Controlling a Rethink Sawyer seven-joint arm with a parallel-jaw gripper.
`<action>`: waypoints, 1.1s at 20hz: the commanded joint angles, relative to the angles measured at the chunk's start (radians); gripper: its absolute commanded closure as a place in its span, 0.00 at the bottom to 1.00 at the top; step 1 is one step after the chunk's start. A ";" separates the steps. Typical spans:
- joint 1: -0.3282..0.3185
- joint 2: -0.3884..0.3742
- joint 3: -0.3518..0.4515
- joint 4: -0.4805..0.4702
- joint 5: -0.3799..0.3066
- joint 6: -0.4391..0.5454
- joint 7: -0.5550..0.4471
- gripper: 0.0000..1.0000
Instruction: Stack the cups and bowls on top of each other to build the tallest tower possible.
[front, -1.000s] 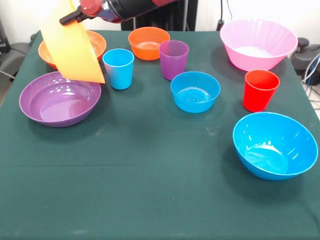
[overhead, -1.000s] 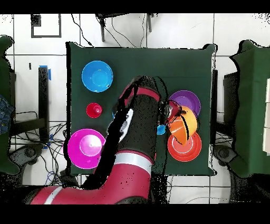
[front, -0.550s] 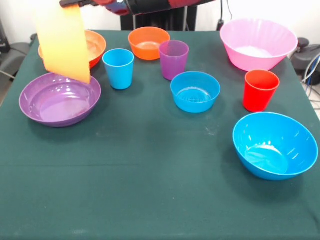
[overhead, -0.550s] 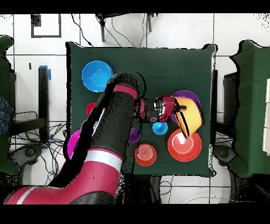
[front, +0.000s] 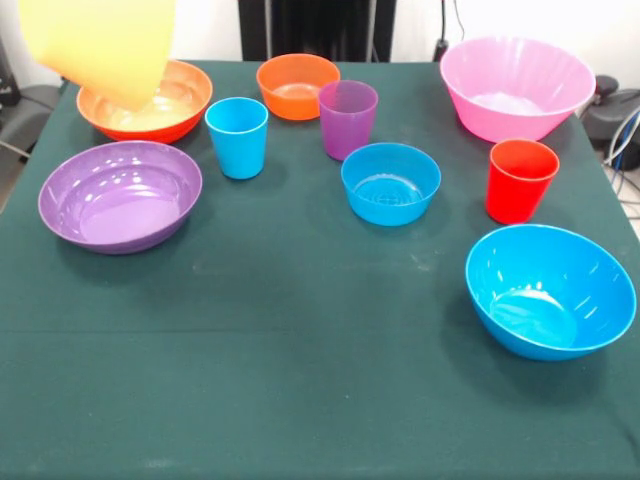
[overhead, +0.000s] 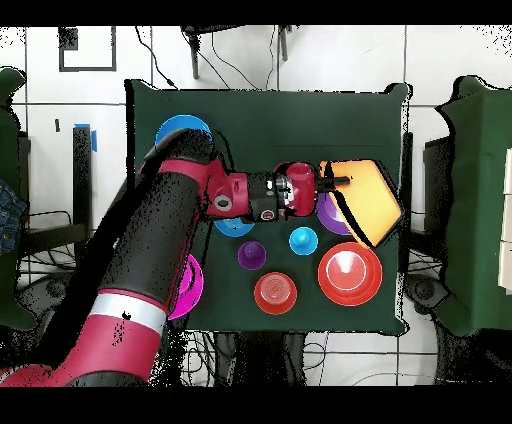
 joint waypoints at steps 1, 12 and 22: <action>0.026 0.058 -0.012 -0.079 -0.054 0.030 -0.003 1.00; 0.058 -0.043 -0.022 0.104 -0.011 -0.248 0.407 1.00; 0.056 0.004 -0.011 0.174 0.030 -0.384 0.692 1.00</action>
